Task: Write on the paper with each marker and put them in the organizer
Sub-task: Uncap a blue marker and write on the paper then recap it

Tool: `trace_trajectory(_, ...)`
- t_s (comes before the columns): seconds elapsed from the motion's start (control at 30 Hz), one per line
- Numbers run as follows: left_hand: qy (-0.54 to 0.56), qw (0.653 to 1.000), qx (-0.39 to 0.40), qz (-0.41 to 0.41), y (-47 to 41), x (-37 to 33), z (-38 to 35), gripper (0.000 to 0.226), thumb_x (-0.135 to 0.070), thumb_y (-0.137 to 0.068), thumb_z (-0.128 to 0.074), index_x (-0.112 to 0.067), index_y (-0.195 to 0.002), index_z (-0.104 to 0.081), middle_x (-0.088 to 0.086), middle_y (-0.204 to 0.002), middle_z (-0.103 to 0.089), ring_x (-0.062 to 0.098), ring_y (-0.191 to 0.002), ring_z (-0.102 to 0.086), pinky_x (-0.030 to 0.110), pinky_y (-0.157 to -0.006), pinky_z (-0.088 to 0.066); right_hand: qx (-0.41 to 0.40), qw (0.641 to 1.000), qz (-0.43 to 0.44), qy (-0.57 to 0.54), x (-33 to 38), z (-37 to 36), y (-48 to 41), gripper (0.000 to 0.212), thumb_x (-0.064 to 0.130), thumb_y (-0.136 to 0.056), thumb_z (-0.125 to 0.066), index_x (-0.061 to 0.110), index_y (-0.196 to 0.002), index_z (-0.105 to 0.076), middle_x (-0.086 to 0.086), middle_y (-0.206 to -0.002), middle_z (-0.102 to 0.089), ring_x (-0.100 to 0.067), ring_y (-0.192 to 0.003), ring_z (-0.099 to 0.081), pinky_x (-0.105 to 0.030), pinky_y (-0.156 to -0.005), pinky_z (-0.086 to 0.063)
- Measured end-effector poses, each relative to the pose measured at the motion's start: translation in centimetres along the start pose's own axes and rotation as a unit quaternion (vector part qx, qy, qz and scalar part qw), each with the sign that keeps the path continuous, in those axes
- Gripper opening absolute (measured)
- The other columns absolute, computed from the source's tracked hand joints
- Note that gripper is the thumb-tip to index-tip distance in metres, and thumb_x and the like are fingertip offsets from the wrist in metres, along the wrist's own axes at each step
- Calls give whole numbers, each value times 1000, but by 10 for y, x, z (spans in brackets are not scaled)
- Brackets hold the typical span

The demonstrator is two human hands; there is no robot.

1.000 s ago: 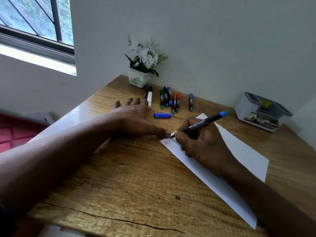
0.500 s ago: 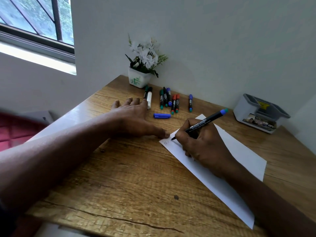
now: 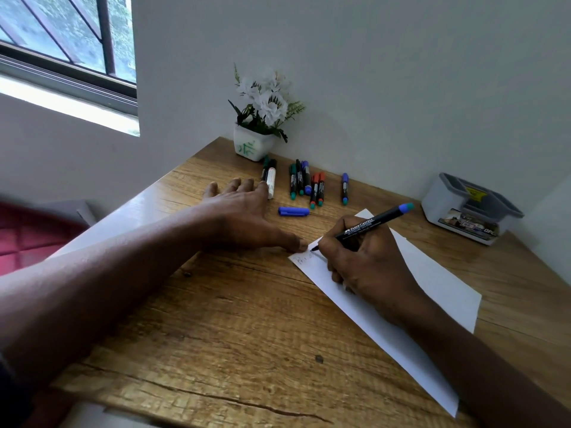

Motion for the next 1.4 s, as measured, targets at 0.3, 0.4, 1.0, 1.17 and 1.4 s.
trace_trajectory(0.3, 16, 1000, -15, -9, 3, -1, 2, 134, -92, -68, -57, -22, -166, 1, 8, -175, 3, 27, -161, 5, 58, -128, 3, -43, 995, -49, -78, -7, 8, 2, 9, 13, -95, -64, 8, -88, -68, -4, -63, -69, -12, -53, -63, -20, -45, -46)
trace_trajectory(0.4, 38, 997, -59, -26, 6, -1, 3, 129, -92, -69, -56, -28, -166, -1, 8, -175, -2, 28, -161, -4, 59, -128, -4, -45, 974, -87, -205, -14, 11, -1, 11, 9, -96, -62, 2, -99, -70, -7, -69, -70, -15, -60, -66, -20, -50, -50)
trace_trajectory(1.0, 41, 945, -254, -200, -1, -25, 19, 13, -35, -96, -70, -37, -109, -69, -18, -107, -71, 3, -97, -63, 33, -87, -49, -28, 924, -86, -372, -16, 30, -14, 18, 15, -96, -57, 12, -95, -74, -8, -78, -75, -15, -65, -68, -24, -57, -54)
trace_trajectory(1.17, 319, 883, -224, -262, 5, -18, 25, 23, -13, -96, -72, -27, -113, -77, -11, -103, -78, 9, -103, -71, 30, -87, -59, -41, 912, -92, -397, -17, 35, -14, 21, 17, -94, -56, 11, -89, -75, -10, -79, -76, -15, -65, -67, -28, -61, -50)
trace_trajectory(1.4, 337, 863, -174, -333, 11, -29, 25, 23, -5, -96, -69, -16, -115, -76, -4, -104, -77, 15, -101, -73, 27, -82, -58, -17, 933, -64, -353, -13, 35, -13, 26, 14, -98, -49, 10, -93, -74, -12, -83, -76, -15, -68, -68, -27, -61, -50)
Point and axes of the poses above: each hand's wrist, its own y-axis away from the middle knuckle, its own z-axis out of the back of the hand, x = y × z, the point moved 6 cm from there along -y, towards the middle knuckle
